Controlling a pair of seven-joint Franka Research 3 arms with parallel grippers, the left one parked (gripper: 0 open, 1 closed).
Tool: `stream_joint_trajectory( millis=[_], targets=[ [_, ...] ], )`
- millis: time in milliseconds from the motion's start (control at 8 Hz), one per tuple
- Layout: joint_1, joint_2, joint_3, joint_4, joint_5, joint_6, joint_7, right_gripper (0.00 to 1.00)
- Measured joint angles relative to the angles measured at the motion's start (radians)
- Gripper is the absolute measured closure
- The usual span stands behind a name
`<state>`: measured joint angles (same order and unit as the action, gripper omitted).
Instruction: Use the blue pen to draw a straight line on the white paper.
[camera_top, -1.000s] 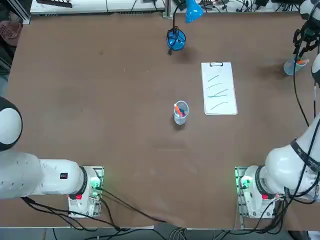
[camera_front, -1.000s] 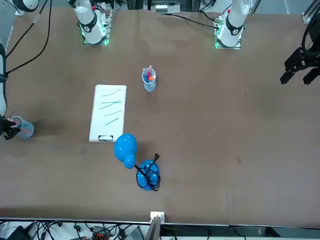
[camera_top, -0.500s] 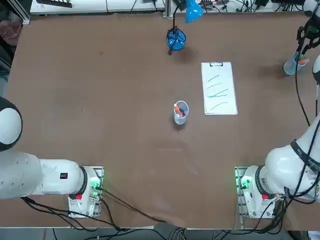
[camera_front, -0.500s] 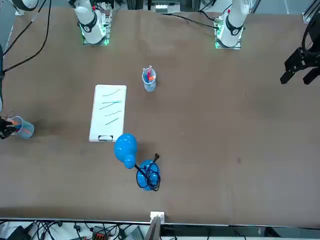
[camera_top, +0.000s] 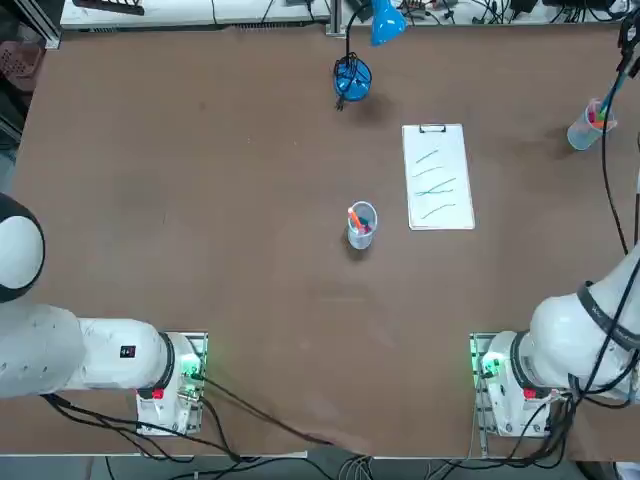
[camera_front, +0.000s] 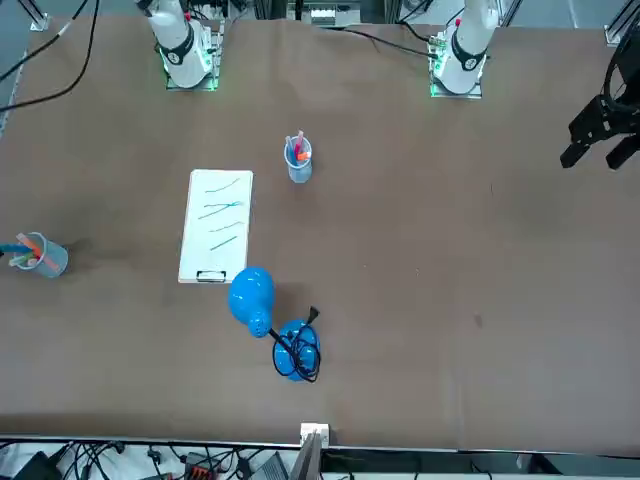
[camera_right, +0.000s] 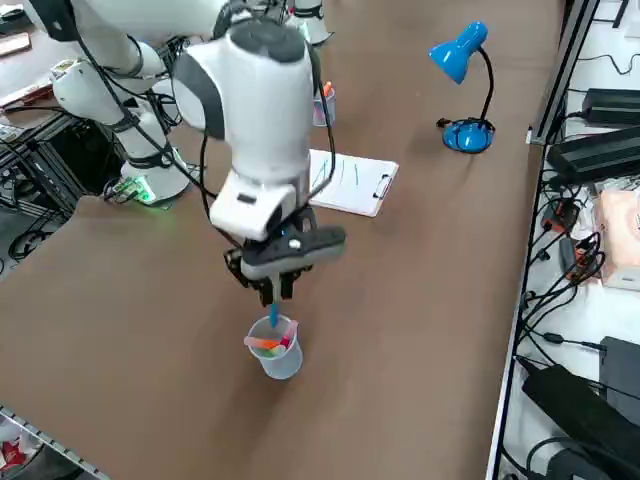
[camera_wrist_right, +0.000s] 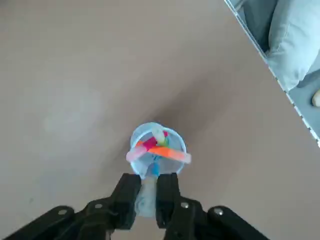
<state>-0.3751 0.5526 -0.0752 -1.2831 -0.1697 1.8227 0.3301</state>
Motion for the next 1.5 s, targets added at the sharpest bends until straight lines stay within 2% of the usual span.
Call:
stream_joint_trajectory(
  millis=[250, 500, 625, 750, 875, 1125, 1250, 1500],
  targets=[
    [0.015, -0.093, 0.055, 0.004, 0.005, -0.096, -0.06, 0.78],
    [0.05, -0.195, 0.12, -0.003, 0.113, -0.234, -0.166, 0.78],
    [0.067, -0.243, 0.145, -0.032, 0.145, -0.277, -0.213, 0.78],
    [0.081, -0.294, 0.18, -0.101, 0.161, -0.27, -0.238, 0.78],
    [0.098, -0.354, 0.223, -0.218, 0.177, -0.201, -0.241, 0.78],
    [0.148, -0.499, 0.293, -0.544, 0.193, 0.03, -0.24, 0.78],
    [0.194, -0.549, 0.303, -0.671, 0.195, 0.114, -0.227, 0.78],
    [0.289, -0.58, 0.306, -0.796, 0.196, 0.258, -0.156, 0.78]
  ],
)
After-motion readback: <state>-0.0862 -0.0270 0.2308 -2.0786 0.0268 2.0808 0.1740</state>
